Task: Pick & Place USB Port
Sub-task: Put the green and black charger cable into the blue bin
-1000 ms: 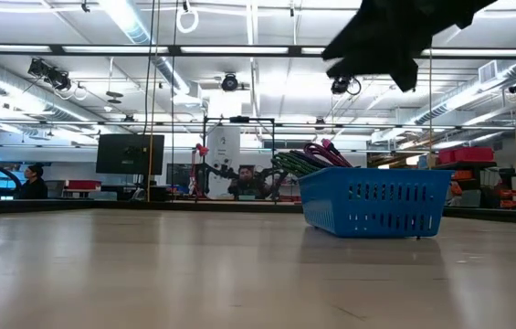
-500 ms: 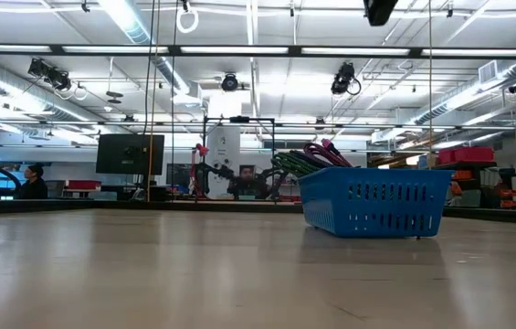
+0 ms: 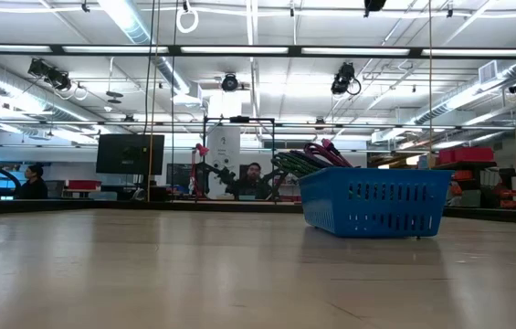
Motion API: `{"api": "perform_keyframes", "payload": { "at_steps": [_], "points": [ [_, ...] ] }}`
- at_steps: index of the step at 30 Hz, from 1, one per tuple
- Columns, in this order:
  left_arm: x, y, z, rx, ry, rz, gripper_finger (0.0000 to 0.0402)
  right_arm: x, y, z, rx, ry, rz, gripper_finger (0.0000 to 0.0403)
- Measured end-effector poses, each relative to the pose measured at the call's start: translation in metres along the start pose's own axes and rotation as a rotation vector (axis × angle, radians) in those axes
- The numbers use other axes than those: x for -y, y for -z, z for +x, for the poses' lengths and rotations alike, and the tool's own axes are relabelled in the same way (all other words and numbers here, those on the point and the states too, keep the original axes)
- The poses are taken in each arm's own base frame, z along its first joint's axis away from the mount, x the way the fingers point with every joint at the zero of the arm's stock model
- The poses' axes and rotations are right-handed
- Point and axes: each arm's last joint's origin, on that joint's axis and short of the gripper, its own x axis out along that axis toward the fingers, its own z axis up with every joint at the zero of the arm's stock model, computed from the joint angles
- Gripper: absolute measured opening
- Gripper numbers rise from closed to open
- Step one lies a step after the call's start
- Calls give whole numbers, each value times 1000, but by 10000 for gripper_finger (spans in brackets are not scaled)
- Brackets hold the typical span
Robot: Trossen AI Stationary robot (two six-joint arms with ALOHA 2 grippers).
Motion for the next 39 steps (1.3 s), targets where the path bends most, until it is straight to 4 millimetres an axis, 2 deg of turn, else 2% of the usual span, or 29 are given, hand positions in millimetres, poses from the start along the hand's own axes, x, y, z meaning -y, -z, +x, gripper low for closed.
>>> {"api": "perform_keyframes", "payload": {
  "at_steps": [12, 14, 17, 19, 30, 39],
  "points": [
    [-3, 0, 2, -2, -6, -9, 32, -1, -7, 0, 71, -2, -42, 127],
    [-3, 0, 2, -1, -7, -14, 34, 0, -7, 0, 74, 15, -40, 104],
    [-3, 0, 2, -2, -5, -14, 47, 0, -7, 0, 74, 16, -40, 37],
    [-3, 0, 2, -3, -6, -14, 55, 0, -7, 0, 74, 16, -45, 16],
    [-1, -2, -1, 1, 0, 21, 63, 4, -9, -3, 51, 52, -39, 9],
    [3, -9, -11, 25, 7, 41, 65, 22, -26, -35, -85, 161, 29, 8]
  ]
}}
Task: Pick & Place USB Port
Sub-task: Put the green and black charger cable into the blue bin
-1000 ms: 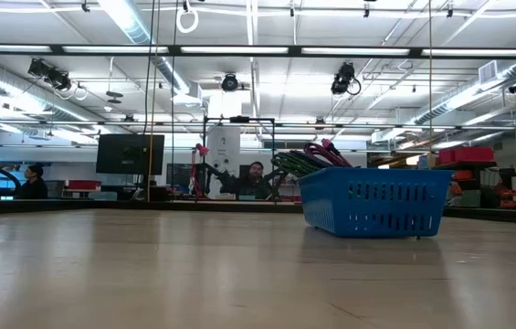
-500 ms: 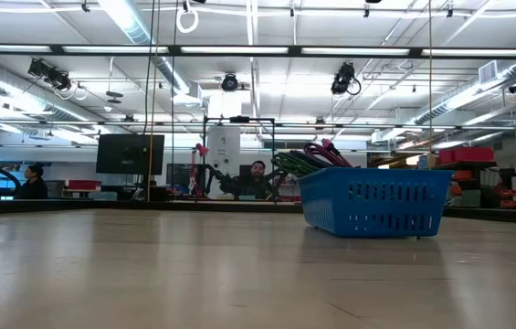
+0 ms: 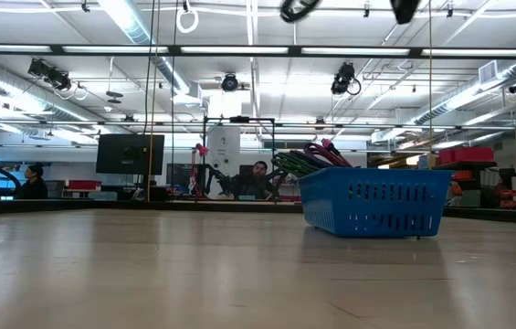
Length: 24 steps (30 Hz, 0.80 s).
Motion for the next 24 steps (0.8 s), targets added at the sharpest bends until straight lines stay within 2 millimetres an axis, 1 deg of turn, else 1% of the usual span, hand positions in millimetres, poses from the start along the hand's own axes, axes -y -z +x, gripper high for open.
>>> {"api": "perform_keyframes", "payload": {
  "at_steps": [3, 6, 13, 18, 24],
  "points": [
    [0, -1, -2, 2, -6, 0, 66, 8, -2, -13, -57, 26, 49, 8],
    [0, -1, -2, -4, -11, 3, 66, 13, 4, -18, -140, 65, 103, 8],
    [1, 0, -3, -11, -5, 3, 66, 24, 34, -18, -369, 222, 169, 8],
    [1, 0, -3, -11, -7, 3, 67, 27, 41, -17, -466, 210, 225, 8],
    [0, 1, -2, -14, -9, 6, 67, 32, 44, -17, -531, 212, 264, 8]
  ]
}}
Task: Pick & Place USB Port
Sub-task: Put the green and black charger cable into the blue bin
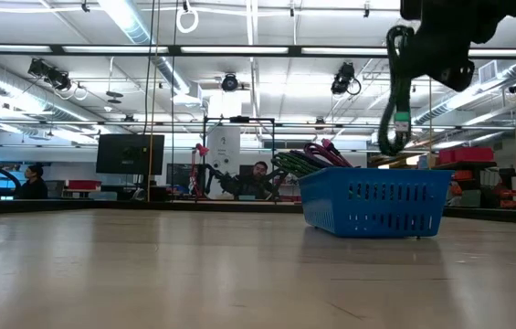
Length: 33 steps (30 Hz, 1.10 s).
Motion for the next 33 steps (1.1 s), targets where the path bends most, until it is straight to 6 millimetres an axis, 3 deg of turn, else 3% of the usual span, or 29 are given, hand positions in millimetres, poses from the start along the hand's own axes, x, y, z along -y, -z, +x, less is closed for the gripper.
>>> {"api": "perform_keyframes", "payload": {
  "at_steps": [10, 33],
  "points": [
    [0, 1, 0, -10, -2, 0, 66, 8, 9, 24, -178, 54, 34, 8],
    [0, 4, 0, -33, -4, 13, 67, 19, 4, 44, -242, 73, 48, 7]
  ]
}}
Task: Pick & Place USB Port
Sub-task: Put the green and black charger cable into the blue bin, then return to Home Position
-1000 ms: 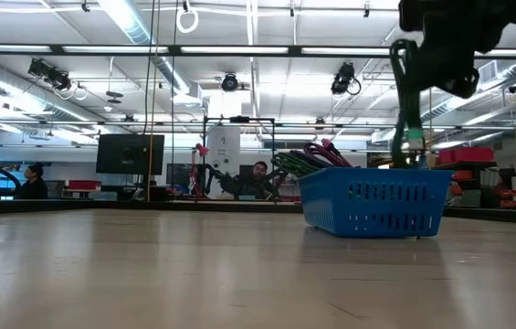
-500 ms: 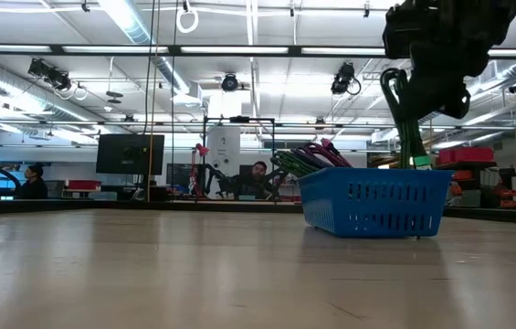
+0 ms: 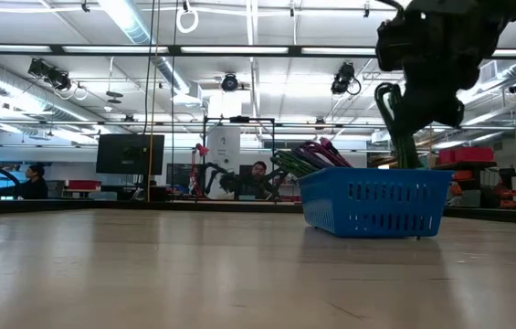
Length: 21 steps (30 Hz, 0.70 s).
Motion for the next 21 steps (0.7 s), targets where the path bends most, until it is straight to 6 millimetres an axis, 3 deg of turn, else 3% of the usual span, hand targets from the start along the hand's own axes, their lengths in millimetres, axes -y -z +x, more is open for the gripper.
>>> {"api": "perform_keyframes", "payload": {
  "at_steps": [6, 21],
  "points": [
    [0, 1, 0, -9, -1, 5, 67, 0, -5, 15, -3, -8, -21, 12],
    [0, 4, 0, -34, -4, -4, 67, -1, -10, 16, 18, -53, -47, 161]
  ]
}}
